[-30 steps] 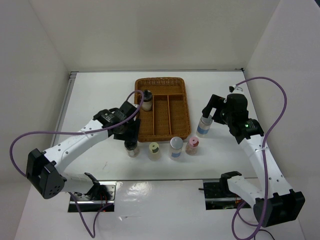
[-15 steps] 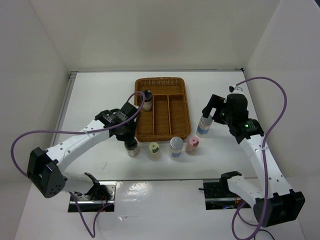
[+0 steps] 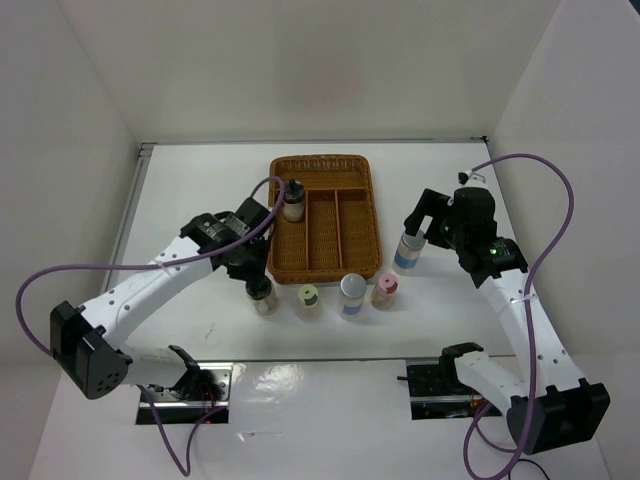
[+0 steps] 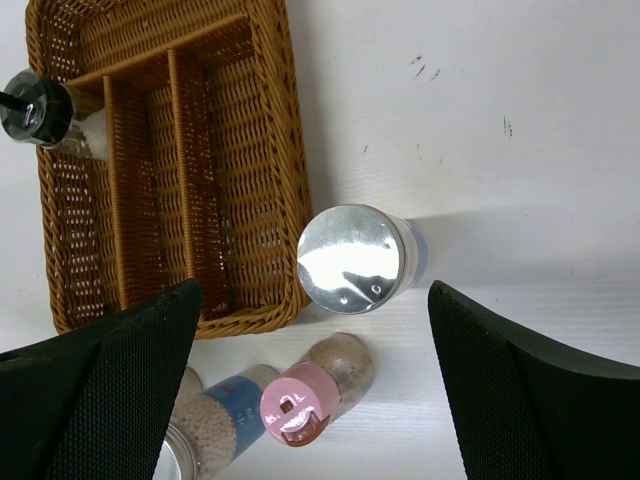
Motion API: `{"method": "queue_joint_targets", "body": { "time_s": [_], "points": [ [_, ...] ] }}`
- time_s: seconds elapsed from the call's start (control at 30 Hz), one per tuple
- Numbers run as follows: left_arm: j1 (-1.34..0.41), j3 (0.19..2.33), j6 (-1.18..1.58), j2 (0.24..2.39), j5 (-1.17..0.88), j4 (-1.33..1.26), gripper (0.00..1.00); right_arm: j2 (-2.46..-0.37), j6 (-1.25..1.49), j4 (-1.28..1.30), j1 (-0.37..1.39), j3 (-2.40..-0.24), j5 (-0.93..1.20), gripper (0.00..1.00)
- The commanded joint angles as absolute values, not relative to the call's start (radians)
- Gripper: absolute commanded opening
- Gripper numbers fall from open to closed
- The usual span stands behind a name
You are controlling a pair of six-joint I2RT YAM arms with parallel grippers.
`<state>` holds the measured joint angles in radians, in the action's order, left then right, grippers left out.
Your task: Organize the condiment bottles
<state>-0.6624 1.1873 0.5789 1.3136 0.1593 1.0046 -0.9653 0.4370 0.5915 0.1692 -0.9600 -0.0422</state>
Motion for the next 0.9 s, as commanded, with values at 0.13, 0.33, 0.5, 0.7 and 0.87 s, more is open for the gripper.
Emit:
{"method": "queue_joint_targets", "body": {
  "time_s": [0.13,0.33,0.5,0.7,0.87],
  "points": [
    [-0.664,1.459,0.54,1.232,0.126,1.152,0.21,-0.965,0.433,0.575,0.163,-0.969,-0.044,0.98],
    [-0.664,1.634,0.505,1.264,0.188,1.158,0.21,-0.985,0.423,0.584,0.163,-1.012,-0.063,0.98],
    [-0.664,1.703,0.486,1.396,0.251,1.075,0.21,-1.014,0.423,0.584,0.163,-1.031,-0.054,0.98],
    [-0.664,1.704,0.465,1.518,0.317,0.918,0.22,-1.023,0.414,0.584,0.163,-1.049,-0.044,0.98],
    [-0.623,1.715,0.44,1.609,0.346,0.876,0.22,-1.005,0.393,0.584,0.163,-1.06,-0.054,0.98]
  ]
}}
